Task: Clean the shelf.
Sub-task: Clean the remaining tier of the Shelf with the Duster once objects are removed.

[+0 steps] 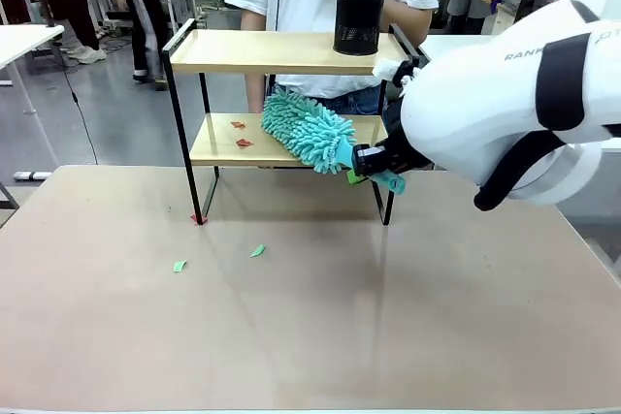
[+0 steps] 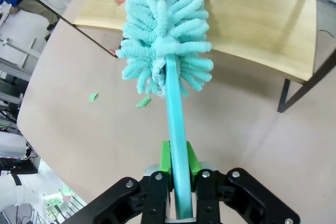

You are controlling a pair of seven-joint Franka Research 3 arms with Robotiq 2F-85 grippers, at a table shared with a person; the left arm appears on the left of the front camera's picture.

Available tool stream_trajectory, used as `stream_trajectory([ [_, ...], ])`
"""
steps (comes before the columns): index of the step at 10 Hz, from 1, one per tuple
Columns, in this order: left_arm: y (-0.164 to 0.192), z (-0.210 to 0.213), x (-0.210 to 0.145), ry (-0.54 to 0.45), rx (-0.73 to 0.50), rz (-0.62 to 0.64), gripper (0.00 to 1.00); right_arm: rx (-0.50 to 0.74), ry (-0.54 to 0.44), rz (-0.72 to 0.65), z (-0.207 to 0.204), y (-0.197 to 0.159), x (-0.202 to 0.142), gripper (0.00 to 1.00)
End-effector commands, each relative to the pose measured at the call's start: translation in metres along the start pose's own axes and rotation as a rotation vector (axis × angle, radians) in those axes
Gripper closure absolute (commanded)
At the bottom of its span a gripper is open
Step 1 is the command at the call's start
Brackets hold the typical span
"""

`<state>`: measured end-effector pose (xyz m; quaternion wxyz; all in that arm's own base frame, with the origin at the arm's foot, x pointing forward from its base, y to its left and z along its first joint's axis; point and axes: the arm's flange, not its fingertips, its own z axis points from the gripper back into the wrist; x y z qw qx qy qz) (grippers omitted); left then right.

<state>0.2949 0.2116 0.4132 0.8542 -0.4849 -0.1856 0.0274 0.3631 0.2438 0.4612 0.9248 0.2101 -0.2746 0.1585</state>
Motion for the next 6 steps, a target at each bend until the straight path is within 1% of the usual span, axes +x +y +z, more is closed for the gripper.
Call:
stream_trajectory([
  [1,0.000,-0.001,0.001,-0.018,-0.026,-0.026,0.00,0.013,-0.019,-0.006,-0.003,0.009,0.011,0.88],
  [3,0.000,-0.001,0.001,-0.018,-0.026,-0.026,0.00,0.028,-0.015,0.027,-0.008,0.020,0.016,0.88],
  [6,0.000,-0.001,0.001,-0.018,-0.026,-0.026,0.00,0.047,0.040,0.080,-0.021,0.031,0.013,0.88],
])
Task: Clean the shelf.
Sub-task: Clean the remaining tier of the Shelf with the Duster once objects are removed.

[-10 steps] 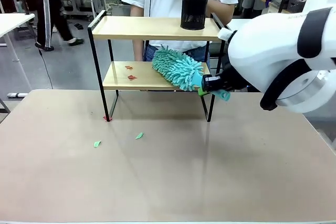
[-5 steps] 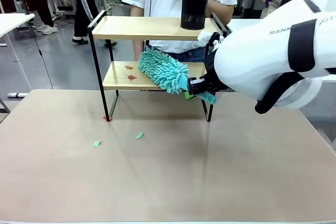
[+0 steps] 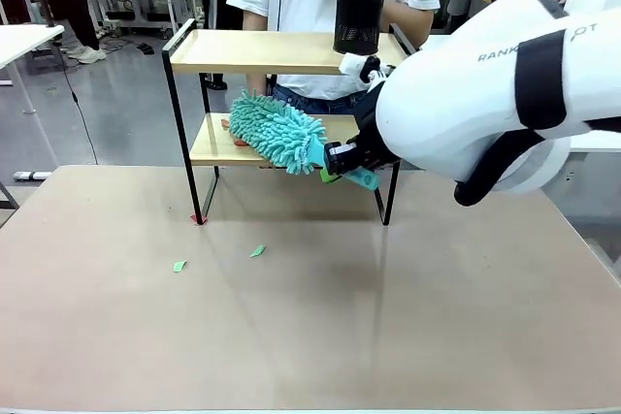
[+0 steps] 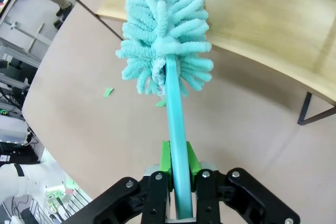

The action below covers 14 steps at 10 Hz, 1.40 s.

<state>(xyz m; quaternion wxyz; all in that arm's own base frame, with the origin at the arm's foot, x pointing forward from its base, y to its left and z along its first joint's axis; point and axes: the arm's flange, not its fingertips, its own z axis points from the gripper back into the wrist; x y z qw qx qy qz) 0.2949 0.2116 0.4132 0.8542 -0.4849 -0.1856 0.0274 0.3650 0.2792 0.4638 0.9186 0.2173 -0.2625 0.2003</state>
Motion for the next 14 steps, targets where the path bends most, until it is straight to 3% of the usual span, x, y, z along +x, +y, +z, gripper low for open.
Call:
stream_trajectory([
  [1,0.000,-0.001,0.001,-0.018,-0.026,-0.026,0.00,0.021,0.012,0.026,-0.007,0.001,0.002,0.88],
  [6,0.000,-0.001,0.001,-0.018,-0.026,-0.026,0.00,0.336,0.085,0.103,0.016,0.000,-0.007,0.88],
  [12,0.000,-0.001,0.001,-0.018,-0.026,-0.026,0.00,0.321,0.047,-0.013,0.052,-0.048,-0.021,0.88],
  [14,0.000,-0.001,0.001,-0.018,-0.026,-0.026,0.00,0.461,0.168,-0.060,0.095,-0.073,-0.034,0.88],
])
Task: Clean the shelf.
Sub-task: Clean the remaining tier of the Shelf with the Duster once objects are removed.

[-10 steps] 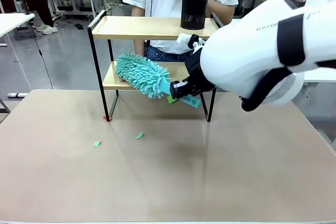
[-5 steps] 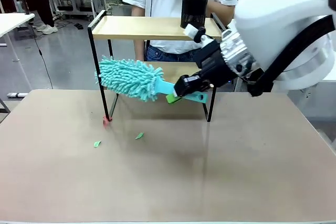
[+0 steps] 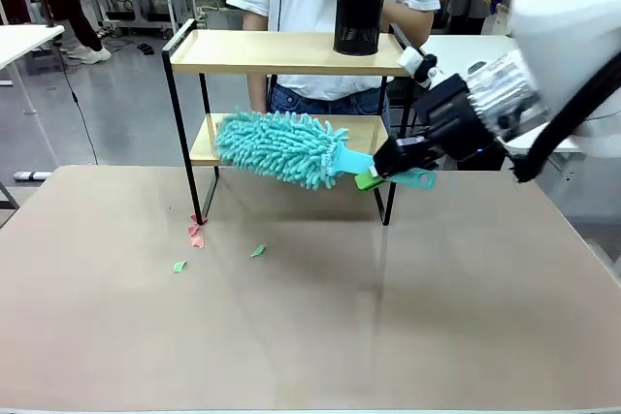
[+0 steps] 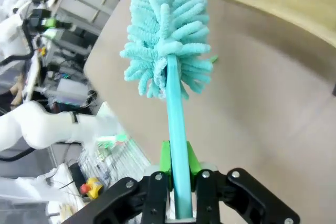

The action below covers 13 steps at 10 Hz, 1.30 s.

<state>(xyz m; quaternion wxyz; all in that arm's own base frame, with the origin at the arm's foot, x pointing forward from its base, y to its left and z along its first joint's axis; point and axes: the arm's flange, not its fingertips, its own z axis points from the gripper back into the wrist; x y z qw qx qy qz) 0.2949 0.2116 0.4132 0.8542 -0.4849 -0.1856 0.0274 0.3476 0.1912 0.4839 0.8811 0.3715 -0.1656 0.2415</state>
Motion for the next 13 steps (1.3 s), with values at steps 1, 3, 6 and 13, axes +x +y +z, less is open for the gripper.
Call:
stream_trajectory([
  [1,0.000,-0.001,0.001,-0.018,-0.026,-0.026,0.00,0.191,0.172,-0.089,0.067,-0.017,-0.027,0.88],
  [3,0.000,-0.001,0.001,-0.018,-0.026,-0.026,0.00,0.312,0.258,-0.192,0.144,-0.047,-0.057,0.88],
  [6,0.000,-0.001,0.001,-0.018,-0.026,-0.026,0.00,0.513,0.294,-0.258,0.220,-0.092,-0.096,0.88],
  [13,0.000,-0.001,0.001,-0.018,-0.026,-0.026,0.00,0.649,0.244,-0.365,0.246,-0.151,-0.130,0.88],
])
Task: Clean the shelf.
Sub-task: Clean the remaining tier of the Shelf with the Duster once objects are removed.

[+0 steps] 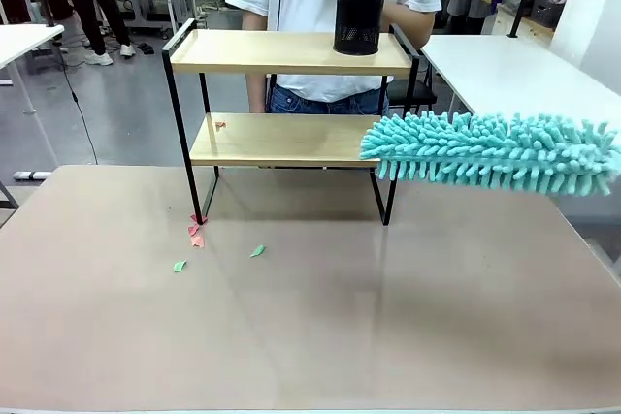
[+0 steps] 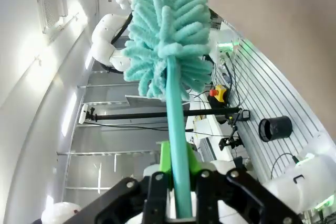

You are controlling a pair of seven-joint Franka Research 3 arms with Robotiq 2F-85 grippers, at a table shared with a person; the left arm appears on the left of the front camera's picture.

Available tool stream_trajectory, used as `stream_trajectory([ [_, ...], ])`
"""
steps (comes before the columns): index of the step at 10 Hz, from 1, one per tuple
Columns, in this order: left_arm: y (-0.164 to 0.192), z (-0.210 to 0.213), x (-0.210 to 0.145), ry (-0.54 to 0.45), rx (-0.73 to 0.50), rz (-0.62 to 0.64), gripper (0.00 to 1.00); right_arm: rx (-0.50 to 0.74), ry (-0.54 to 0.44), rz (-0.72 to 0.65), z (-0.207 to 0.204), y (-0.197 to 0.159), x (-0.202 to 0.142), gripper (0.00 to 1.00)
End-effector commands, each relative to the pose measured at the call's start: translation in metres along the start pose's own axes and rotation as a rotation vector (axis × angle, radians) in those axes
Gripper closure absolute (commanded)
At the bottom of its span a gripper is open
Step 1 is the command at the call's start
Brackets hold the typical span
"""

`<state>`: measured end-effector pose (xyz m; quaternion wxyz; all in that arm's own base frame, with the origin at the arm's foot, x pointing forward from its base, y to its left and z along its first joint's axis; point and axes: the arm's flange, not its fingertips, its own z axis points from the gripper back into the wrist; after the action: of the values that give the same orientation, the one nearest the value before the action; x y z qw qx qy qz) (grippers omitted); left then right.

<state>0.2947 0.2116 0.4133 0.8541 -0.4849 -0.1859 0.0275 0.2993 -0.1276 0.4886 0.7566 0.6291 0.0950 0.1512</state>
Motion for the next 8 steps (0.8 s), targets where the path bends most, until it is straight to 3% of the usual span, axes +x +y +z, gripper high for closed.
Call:
stream_trajectory([
  [1,-0.0001,-0.0008,0.0015,-0.017,-0.026,-0.025,0.00,-0.016,0.015,0.017,-0.0059,0.0131,-0.0014,0.88],
  [8,-0.0001,-0.0008,0.0015,-0.017,-0.026,-0.025,0.00,-0.018,0.015,0.023,-0.0055,0.0101,0.0010,0.88],
])
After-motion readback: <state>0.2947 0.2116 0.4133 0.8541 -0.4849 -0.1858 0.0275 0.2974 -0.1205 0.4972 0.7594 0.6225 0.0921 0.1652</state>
